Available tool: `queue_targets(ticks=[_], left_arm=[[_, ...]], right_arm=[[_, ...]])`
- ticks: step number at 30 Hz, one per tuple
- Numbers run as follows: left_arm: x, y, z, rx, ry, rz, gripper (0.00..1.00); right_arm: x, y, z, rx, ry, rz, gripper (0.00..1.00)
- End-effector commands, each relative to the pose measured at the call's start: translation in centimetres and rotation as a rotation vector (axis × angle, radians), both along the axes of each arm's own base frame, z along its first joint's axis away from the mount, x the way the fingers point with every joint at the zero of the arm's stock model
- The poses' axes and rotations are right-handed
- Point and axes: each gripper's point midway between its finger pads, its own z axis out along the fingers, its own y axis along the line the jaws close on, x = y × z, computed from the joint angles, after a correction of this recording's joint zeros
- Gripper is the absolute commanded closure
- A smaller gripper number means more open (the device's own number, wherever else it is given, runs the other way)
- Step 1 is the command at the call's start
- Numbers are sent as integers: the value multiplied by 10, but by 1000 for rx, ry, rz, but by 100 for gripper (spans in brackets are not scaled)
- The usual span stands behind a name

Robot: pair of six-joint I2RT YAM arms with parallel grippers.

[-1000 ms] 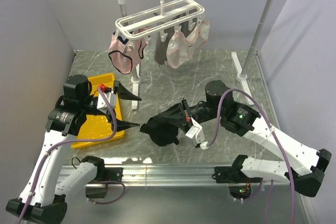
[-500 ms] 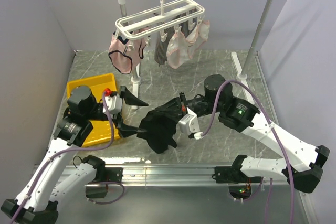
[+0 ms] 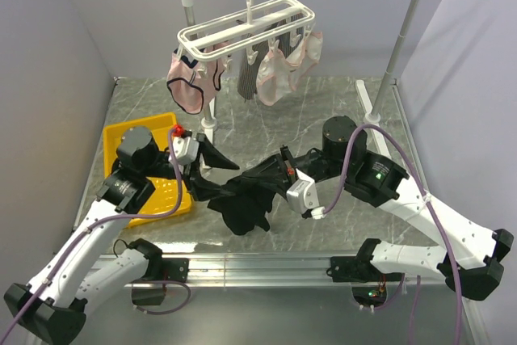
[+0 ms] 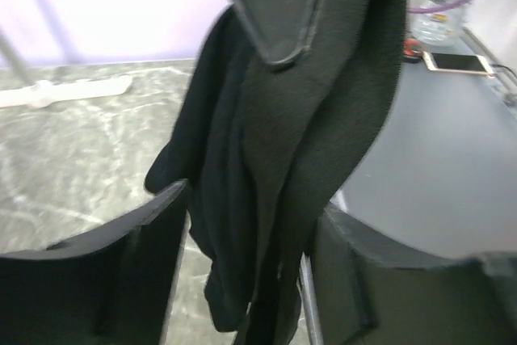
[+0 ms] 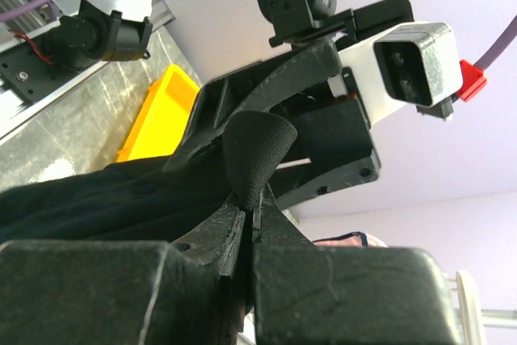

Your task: Clip the underwear to the hanger

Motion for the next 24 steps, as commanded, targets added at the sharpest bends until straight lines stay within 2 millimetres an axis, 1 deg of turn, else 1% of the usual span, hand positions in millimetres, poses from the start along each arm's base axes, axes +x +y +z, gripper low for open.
queue_targets(ticks=[1,3,4,6,7,8,9,10,11,12,13,14,15,16,17,18,20,22,23,24], left_arm=[[-13,-6,8,-15,0,-77,40],[-14,-7,7,-15,19,-90,49],[-14,-9,6,-9,28,-94,60],[-13,-11,5,-2,29,-103,74],[-13,-11,1,13,52,-103,96],[-10,-11,3,13,46,-82,100],[-9,-11,5,10,43,-66,99],[-5,-11,5,7,42,-37,99],[4,-11,7,1,54,30,99],[10,-9,11,-9,44,88,100],[16,-7,10,-3,56,140,100],[30,-3,10,1,44,231,100],[33,1,12,4,25,269,100],[35,3,13,7,16,299,100],[42,7,10,25,-1,341,100],[47,11,12,27,-12,388,100],[53,15,14,29,-20,435,100],[59,19,17,23,-44,475,100],[62,20,21,4,-62,490,100],[61,21,26,-13,-88,496,100]], right_arm=[[-11,0,18,59,-38,47,100],[-13,1,19,63,-38,58,100],[-15,0,20,65,-39,66,100],[-17,1,19,62,-40,74,100],[-17,1,19,61,-43,70,100],[-16,0,18,59,-42,63,100],[-15,-1,15,51,-26,51,100],[-9,-1,14,47,-9,12,92],[-4,-2,15,48,20,-27,86],[0,-1,14,38,132,-69,79],[4,-2,14,33,195,-109,62],[15,-4,4,-4,295,-195,55],[19,-6,-1,-24,331,-231,50],[27,-10,-5,-35,368,-280,39],[34,-14,-9,-37,435,-334,36],[39,-17,-18,-44,477,-366,35],[47,-24,-24,-48,574,-421,36],[53,-23,-29,-65,664,-451,36],[57,-23,-32,-68,783,-490,36],[59,-22,-30,-63,843,-502,36]])
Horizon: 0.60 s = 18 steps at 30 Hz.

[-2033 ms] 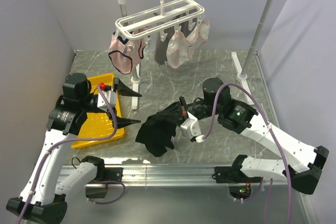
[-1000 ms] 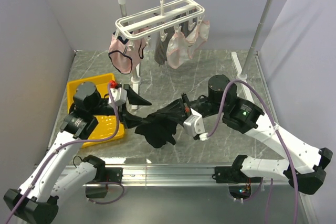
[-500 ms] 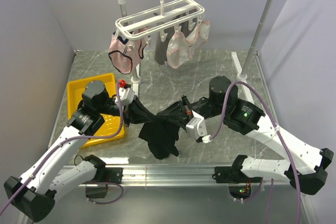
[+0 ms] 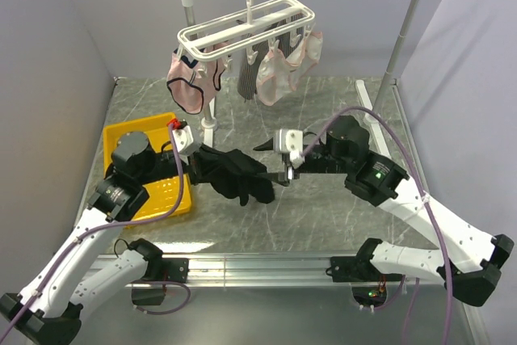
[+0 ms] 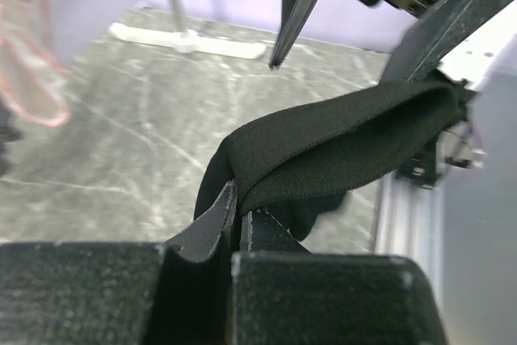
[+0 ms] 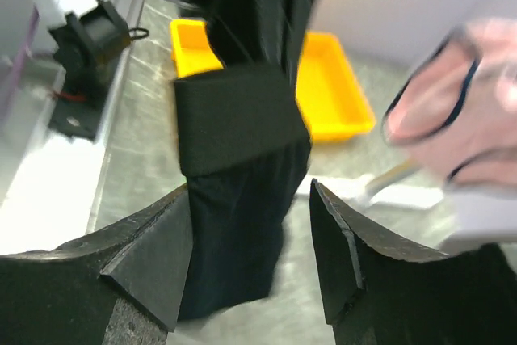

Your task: Clip the underwear to the hanger

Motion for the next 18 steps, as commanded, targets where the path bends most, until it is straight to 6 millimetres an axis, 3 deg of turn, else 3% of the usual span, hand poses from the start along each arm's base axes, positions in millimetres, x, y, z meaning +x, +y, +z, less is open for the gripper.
queue_targets(ticks=[1,4,8,13,18], left_arm=[[12,10,22,-29,-122,97,100],[15,7,18,-4,-111,101,100],[17,3,15,11,-83,83,100],[22,-2,14,12,-45,87,100],[22,-5,17,-1,-38,72,100]], right_arm=[[16,0,-3,33,323,-150,36],[26,2,-2,76,448,-227,32],[19,1,19,165,485,-208,32],[7,7,40,201,471,-157,40],[11,12,37,182,443,-176,46]])
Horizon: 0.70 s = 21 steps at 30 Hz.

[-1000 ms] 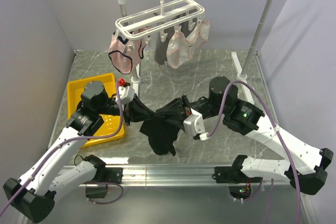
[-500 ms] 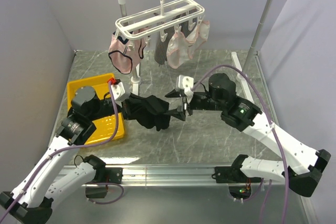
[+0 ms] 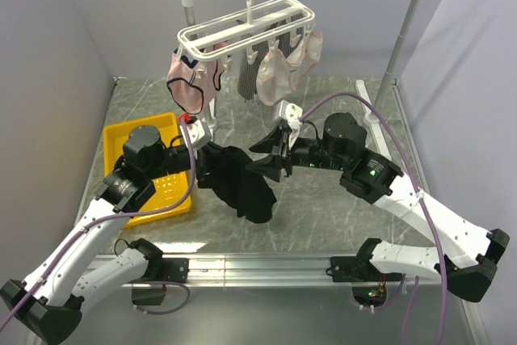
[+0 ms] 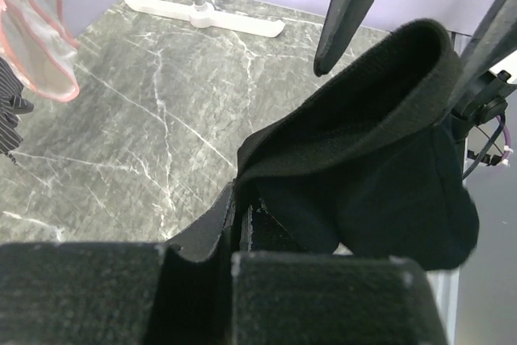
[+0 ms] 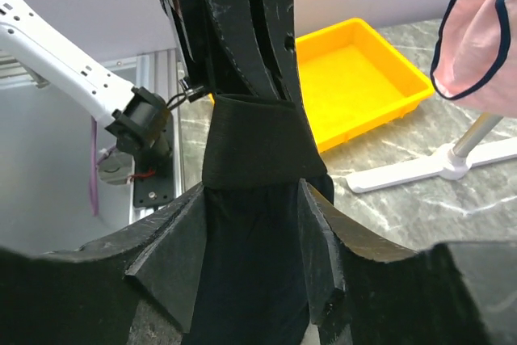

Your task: Clip the underwear to the hanger

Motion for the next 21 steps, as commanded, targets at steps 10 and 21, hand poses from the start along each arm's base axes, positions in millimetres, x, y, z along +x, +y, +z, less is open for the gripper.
queue_targets(ticks=[10,21], left_arm=[[2,-5,27,-56,-20,3,100],[7,-7,28,-57,-14,11,100]], right_arm=[[-21,-1,14,-1,10,76,35],[-4,6,0,0,32,-31,34]])
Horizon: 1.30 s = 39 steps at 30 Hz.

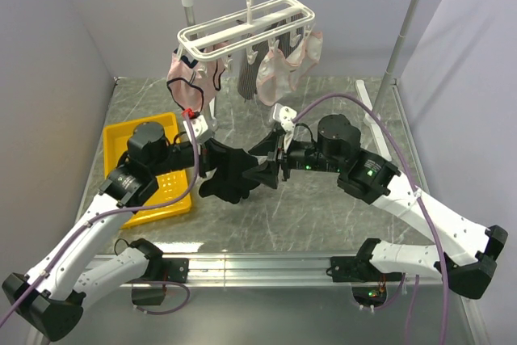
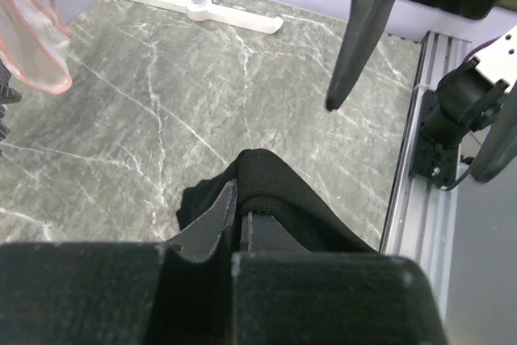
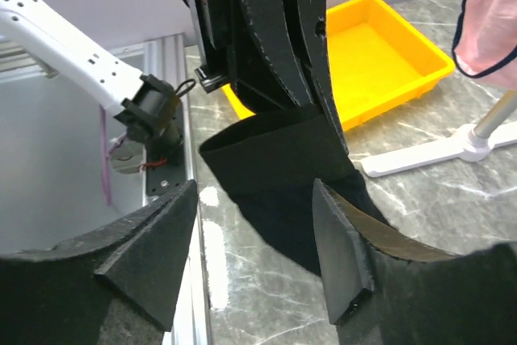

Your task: Clip the underwear to the hanger

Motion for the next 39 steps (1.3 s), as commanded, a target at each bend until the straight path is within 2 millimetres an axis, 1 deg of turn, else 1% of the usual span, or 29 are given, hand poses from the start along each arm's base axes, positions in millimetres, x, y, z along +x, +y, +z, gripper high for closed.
queue_targets(ticks=[1,3,4,5,6,8,9,10,11,13,14,15,16,17,19,20,23,24,25,27,28,30,31,33,34,36,37,38,39], left_arm=[[0,-3,31,-73,-21,10,100],[7,-2,32,-88,-7,47,100],[8,-2,33,-108,27,62,100],[12,-3,35,-123,45,78,100],[15,-2,37,-140,63,96,100],[18,-5,38,-177,127,113,100],[22,-4,42,-196,134,137,100],[23,-4,42,-211,165,147,100],[26,-6,41,-212,178,153,100],[27,-6,46,-229,181,155,100],[27,-7,47,-230,182,150,100],[28,-7,48,-238,190,155,100],[29,-7,46,-236,195,158,100],[28,-7,48,-239,193,156,100],[29,-7,49,-245,196,159,100],[28,-7,51,-248,193,159,100],[27,-7,52,-254,198,160,100],[27,-7,52,-257,203,159,100],[27,-7,53,-260,203,155,100],[25,-8,54,-261,203,149,100],[26,-8,54,-263,205,150,100],[24,-8,53,-260,206,143,100],[24,-8,53,-262,206,144,100],[22,-8,50,-257,209,139,100],[22,-7,48,-254,213,141,100],[21,-6,45,-246,215,142,100],[20,-5,44,-246,213,142,100],[18,-5,43,-242,214,140,100],[17,-5,42,-233,208,129,100]], right_arm=[[-1,4,14,55,-30,-33,32],[0,0,13,58,-47,-79,27],[-9,3,12,60,-61,-72,24],[-2,1,7,59,-77,-143,23],[-4,-2,10,75,-97,-166,23],[-6,1,6,83,-126,-198,23],[1,-1,4,80,-127,-244,23],[4,0,5,83,-128,-260,23],[3,2,9,99,-135,-261,23],[6,7,16,119,-152,-275,24],[3,13,12,110,-153,-260,25],[5,15,11,101,-158,-273,26],[9,17,17,117,-175,-295,26],[12,22,12,102,-176,-300,28],[19,24,13,95,-195,-337,29],[23,28,8,80,-196,-354,29],[29,32,8,73,-221,-391,28],[27,34,10,73,-239,-386,28],[30,34,14,82,-251,-410,28],[34,36,14,74,-274,-429,28],[35,37,19,86,-285,-438,29],[44,35,17,72,-305,-479,35],[45,34,19,76,-313,-489,45],[52,29,18,62,-335,-527,58],[53,27,20,65,-345,-537,69],[55,23,20,50,-376,-543,82],[54,22,20,33,-383,-534,99],[56,19,19,22,-386,-529,100],[55,19,27,24,-399,-503,100]])
